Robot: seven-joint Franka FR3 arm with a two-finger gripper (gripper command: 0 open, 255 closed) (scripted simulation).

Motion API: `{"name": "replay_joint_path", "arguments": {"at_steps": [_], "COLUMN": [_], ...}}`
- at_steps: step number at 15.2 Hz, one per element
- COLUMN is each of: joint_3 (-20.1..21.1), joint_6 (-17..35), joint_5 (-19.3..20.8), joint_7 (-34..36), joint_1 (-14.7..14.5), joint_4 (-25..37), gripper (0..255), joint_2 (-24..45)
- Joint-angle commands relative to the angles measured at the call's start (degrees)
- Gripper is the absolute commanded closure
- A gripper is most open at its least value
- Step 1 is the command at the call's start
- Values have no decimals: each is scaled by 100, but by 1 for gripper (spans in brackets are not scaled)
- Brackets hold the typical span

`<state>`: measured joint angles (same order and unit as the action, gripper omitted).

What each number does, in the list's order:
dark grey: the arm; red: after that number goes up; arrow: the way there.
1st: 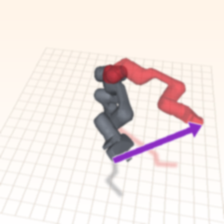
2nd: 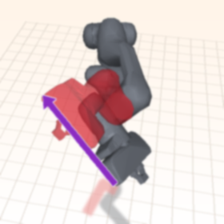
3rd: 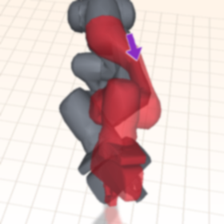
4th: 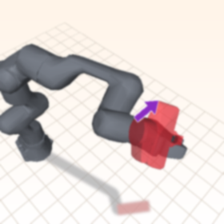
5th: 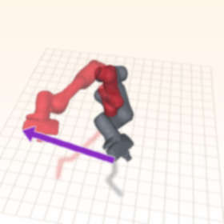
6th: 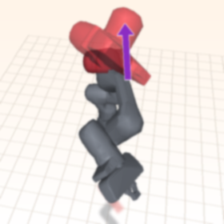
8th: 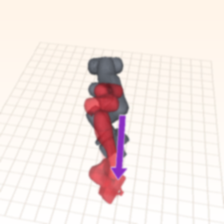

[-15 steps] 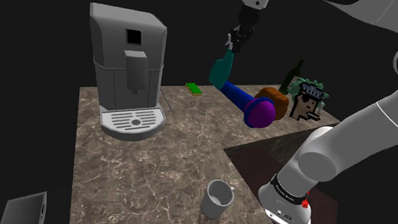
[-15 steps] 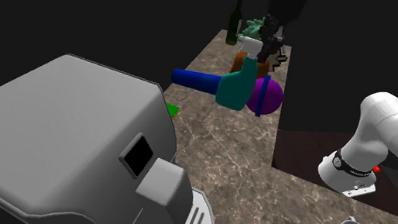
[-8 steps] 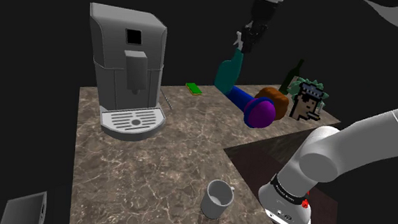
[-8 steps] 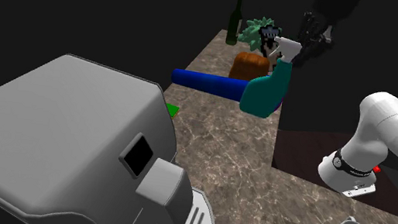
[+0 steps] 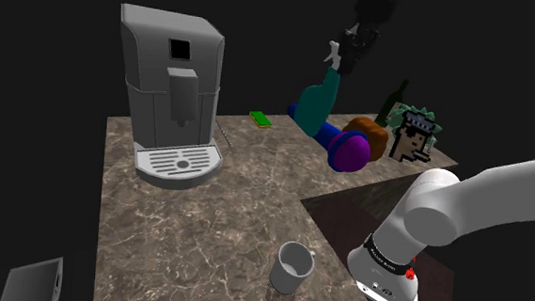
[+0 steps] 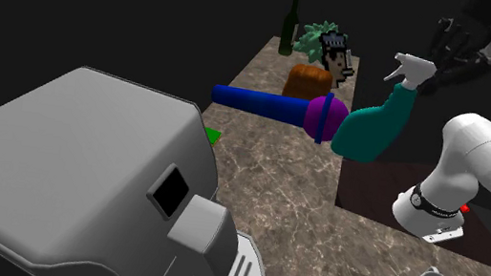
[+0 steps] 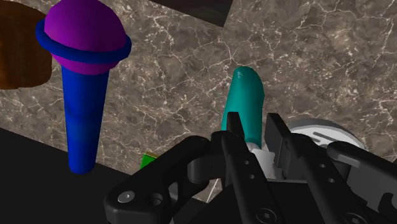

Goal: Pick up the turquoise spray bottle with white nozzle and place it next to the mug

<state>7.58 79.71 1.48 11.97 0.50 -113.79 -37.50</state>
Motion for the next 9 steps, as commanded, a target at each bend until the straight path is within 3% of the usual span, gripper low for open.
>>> {"name": "replay_joint_path", "arguments": {"at_steps": [1, 9], "joint_3": [162, 839], "joint_6": [-257, -1129], "joint_5": [-116, -653], "joint_7": [198, 1023], "joint_1": [-60, -234], "joint_4": [20, 418], "gripper": [255, 255], "joint_2": [-225, -715]}}
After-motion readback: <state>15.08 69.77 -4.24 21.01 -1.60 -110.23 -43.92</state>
